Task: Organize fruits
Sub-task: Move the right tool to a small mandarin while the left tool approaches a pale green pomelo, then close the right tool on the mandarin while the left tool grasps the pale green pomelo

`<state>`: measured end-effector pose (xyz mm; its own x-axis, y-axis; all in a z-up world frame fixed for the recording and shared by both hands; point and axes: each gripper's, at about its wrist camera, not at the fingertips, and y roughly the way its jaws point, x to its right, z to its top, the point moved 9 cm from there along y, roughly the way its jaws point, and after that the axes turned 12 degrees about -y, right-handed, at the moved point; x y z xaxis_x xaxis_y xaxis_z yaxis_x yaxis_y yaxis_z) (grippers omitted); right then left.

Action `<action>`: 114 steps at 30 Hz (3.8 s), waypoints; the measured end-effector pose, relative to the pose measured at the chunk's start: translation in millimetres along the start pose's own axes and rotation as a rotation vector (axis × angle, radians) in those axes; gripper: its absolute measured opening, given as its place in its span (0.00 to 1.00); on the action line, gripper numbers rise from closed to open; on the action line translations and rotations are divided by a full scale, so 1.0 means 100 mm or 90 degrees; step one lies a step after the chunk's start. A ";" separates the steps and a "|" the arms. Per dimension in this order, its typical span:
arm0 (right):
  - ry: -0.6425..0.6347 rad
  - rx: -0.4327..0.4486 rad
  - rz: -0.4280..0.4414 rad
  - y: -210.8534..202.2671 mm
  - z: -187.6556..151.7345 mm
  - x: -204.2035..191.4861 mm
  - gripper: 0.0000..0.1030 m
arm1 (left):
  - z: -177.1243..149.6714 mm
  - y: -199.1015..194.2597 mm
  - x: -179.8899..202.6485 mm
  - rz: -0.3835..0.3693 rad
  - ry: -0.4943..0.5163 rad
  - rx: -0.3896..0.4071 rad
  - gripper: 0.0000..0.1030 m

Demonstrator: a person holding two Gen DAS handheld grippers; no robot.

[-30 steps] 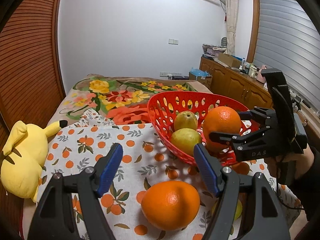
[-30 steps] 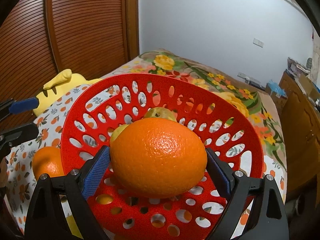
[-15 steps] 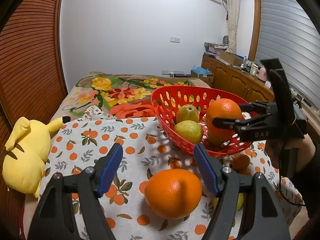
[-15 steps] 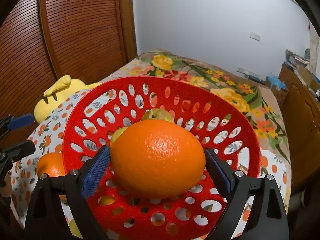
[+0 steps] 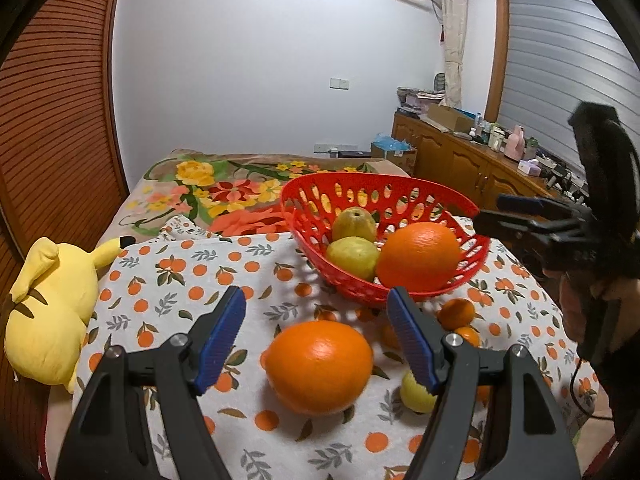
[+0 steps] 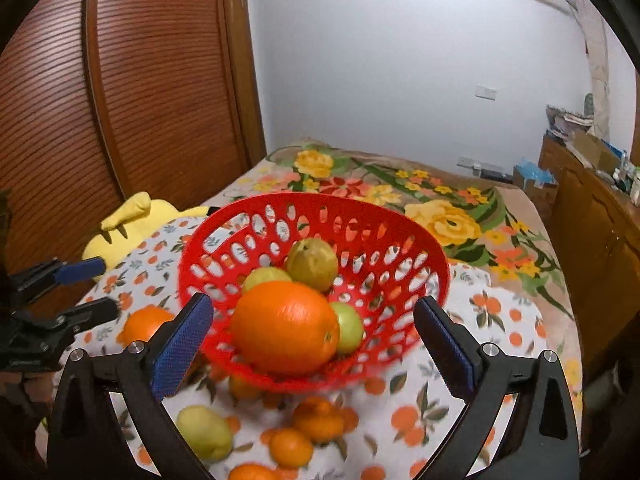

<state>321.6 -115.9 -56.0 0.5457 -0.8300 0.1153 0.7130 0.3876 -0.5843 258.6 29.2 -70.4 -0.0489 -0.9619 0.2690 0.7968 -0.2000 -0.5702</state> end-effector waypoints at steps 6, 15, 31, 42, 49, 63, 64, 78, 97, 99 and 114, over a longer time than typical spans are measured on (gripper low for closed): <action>0.015 0.010 -0.007 -0.32 -0.23 -0.12 0.99 | -0.10 -0.11 0.12 -0.008 0.013 -0.002 0.71; 0.048 -0.014 0.005 -0.49 -0.73 -0.24 0.91 | -0.38 -0.22 0.25 -0.016 0.023 -0.020 0.71; 0.048 -0.100 0.063 -0.16 -1.33 -0.67 0.57 | -0.89 -0.07 0.32 -0.023 0.024 -0.079 0.71; 0.048 -0.138 0.071 0.02 -1.42 -0.72 0.46 | -0.96 -0.01 0.32 -0.027 0.017 -0.093 0.71; 0.045 -0.124 0.065 -0.07 -1.44 -0.69 0.43 | -1.01 0.08 0.38 -0.029 0.022 -0.106 0.71; 0.078 -0.093 0.041 -0.33 -1.44 -0.36 0.43 | -1.05 0.30 0.70 -0.066 0.048 -0.134 0.71; 0.080 -0.092 0.039 -0.35 -1.45 -0.34 0.43 | -1.05 0.32 0.72 -0.069 0.048 -0.137 0.71; 0.091 -0.095 0.033 -0.40 -1.54 -0.26 0.43 | -1.12 0.56 0.79 -0.053 0.055 -0.167 0.68; 0.089 -0.096 0.034 -0.38 -1.55 -0.27 0.43 | -1.16 0.64 0.77 -0.049 0.044 -0.177 0.55; 0.089 -0.096 0.034 -0.38 -1.55 -0.27 0.43 | -1.15 0.65 0.76 -0.048 0.044 -0.177 0.53; 0.077 -0.075 0.029 -0.49 -1.33 -0.25 0.43 | -0.95 0.37 0.82 -0.069 0.036 -0.136 0.52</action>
<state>214.1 -167.9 -137.2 0.5144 -0.8575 -0.0075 0.6277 0.3824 -0.6780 227.2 -74.5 -143.0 -0.1666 -0.9402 0.2971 0.6404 -0.3323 -0.6925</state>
